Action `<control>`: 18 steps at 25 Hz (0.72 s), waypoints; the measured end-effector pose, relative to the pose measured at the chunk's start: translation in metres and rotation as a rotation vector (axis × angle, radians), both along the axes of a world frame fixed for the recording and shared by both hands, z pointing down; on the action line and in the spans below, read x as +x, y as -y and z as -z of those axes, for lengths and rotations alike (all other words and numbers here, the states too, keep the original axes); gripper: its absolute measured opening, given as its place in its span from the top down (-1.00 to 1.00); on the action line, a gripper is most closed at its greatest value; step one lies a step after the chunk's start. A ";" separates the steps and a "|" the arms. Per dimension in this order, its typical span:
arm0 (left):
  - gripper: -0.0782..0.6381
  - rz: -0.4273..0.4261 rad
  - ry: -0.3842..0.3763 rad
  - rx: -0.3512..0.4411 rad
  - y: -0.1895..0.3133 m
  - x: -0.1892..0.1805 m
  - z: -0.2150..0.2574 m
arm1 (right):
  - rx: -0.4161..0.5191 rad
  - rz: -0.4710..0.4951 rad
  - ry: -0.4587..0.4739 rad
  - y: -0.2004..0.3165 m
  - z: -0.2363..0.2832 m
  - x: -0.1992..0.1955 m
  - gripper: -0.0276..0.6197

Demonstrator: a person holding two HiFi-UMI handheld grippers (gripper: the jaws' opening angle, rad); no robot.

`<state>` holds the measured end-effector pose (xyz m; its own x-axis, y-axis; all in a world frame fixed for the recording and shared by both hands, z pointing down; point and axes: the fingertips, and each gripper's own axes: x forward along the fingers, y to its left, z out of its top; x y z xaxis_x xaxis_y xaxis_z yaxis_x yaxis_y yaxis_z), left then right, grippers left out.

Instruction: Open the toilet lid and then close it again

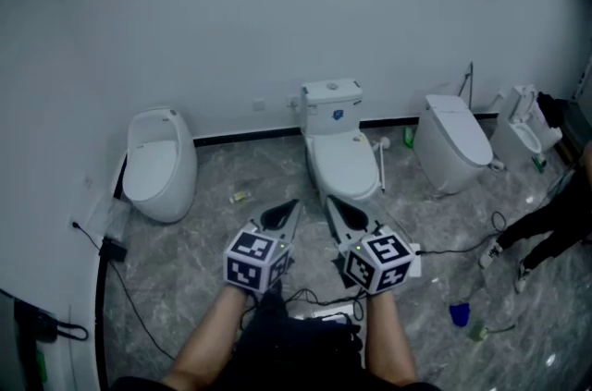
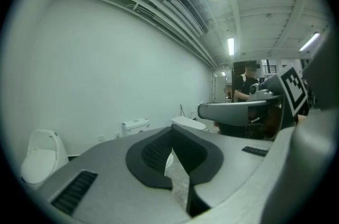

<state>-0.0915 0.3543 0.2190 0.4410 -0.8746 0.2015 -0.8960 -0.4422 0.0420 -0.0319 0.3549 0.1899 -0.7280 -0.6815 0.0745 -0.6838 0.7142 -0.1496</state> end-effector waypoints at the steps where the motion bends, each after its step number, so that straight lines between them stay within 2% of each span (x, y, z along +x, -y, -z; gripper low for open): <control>1: 0.76 -0.013 -0.003 -0.002 0.006 0.004 -0.001 | 0.000 -0.017 -0.003 0.005 -0.001 0.005 0.88; 10: 0.76 -0.159 -0.013 -0.033 0.070 0.045 -0.015 | -0.035 -0.190 -0.029 0.062 -0.018 0.051 0.88; 18: 0.76 -0.288 0.004 -0.065 0.142 0.064 -0.031 | -0.076 -0.318 -0.052 0.128 -0.033 0.071 0.88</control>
